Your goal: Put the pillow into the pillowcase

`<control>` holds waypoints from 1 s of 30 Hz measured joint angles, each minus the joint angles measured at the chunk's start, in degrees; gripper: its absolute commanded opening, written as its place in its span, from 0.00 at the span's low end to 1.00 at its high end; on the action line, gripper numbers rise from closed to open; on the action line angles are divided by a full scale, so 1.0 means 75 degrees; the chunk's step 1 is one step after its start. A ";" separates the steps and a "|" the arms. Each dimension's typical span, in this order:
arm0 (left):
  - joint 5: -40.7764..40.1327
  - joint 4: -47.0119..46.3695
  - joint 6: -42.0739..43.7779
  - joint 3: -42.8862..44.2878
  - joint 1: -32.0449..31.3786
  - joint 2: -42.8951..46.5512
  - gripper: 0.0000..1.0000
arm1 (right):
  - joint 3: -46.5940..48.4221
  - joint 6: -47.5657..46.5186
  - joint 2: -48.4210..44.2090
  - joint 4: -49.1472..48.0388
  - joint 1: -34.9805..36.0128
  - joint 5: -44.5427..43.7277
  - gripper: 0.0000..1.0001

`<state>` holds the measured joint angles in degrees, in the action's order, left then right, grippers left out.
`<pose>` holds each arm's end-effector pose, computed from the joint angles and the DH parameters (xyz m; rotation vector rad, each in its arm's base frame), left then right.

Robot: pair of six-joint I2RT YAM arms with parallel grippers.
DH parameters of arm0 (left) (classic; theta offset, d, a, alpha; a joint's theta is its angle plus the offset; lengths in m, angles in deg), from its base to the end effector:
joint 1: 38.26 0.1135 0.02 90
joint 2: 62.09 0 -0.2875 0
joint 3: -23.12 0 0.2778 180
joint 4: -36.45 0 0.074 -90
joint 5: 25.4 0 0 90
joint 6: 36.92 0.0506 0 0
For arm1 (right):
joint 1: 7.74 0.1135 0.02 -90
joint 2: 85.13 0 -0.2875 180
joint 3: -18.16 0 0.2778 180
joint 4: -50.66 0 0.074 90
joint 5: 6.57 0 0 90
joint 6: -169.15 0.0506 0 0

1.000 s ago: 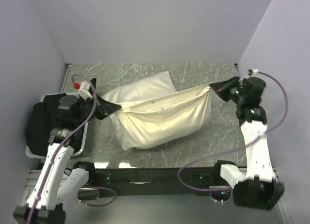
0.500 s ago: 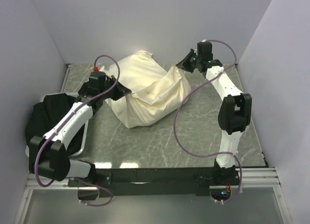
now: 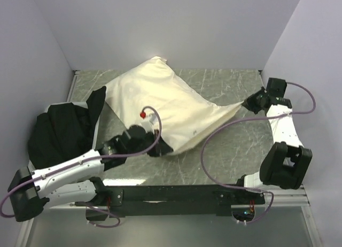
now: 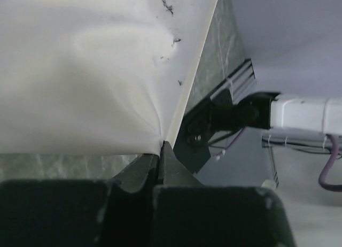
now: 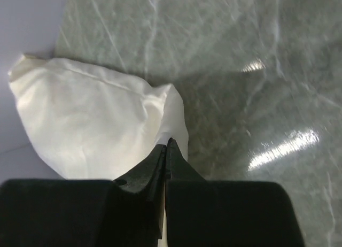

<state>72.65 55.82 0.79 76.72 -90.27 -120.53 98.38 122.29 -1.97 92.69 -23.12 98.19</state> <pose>0.1542 -0.2089 0.2841 0.0964 2.2394 -1.2403 0.3410 -0.0804 0.2978 1.0537 2.1426 0.5369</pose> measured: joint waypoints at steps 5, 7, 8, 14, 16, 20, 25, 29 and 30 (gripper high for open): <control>-0.0892 -0.0009 -0.0694 -0.0930 -0.1813 0.0379 0.01 | -0.1192 -0.0029 -0.0694 0.0440 0.0119 -0.0472 0.00; -0.1224 -0.0003 -0.1026 -0.1145 -0.2503 0.0344 0.01 | -0.1824 -0.0026 -0.0801 0.0516 0.0102 -0.0723 0.00; -0.1373 -0.0017 -0.1224 -0.1236 -0.2833 0.0306 0.01 | -0.2145 -0.0023 -0.0816 0.0571 0.0090 -0.0906 0.00; -0.2320 -0.0256 -0.2256 -0.1241 -0.4791 -0.0889 0.01 | -0.2990 -0.0055 -0.0653 0.1271 -0.0044 -0.1868 0.12; -0.2521 -0.0347 -0.2524 -0.1043 -0.5164 -0.1585 0.01 | -0.3057 -0.0090 -0.0609 0.1402 -0.0131 -0.2101 0.26; -0.2579 -0.0539 -0.2827 -0.0810 -0.5560 -0.2591 0.07 | -0.3104 -0.0187 -0.0629 0.1425 -0.0449 -0.2614 0.66; -0.2518 -0.0542 -0.3013 -0.0752 -0.5794 -0.3118 0.64 | -0.3107 -0.0306 -0.0854 0.1326 -0.0787 -0.3112 0.81; -0.2661 -0.0344 -0.3188 -0.0513 -0.6056 -0.2996 0.82 | -0.3101 -0.0423 -0.1311 0.1341 -0.0799 -0.3118 0.90; -0.2722 -0.0230 -0.3223 -0.0460 -0.6102 -0.2844 0.83 | -0.3089 -0.0478 -0.1469 0.1343 -0.0769 -0.3048 0.91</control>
<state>52.24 54.10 -23.38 73.27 -136.04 -141.86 75.21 118.70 -12.99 102.77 -28.89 75.33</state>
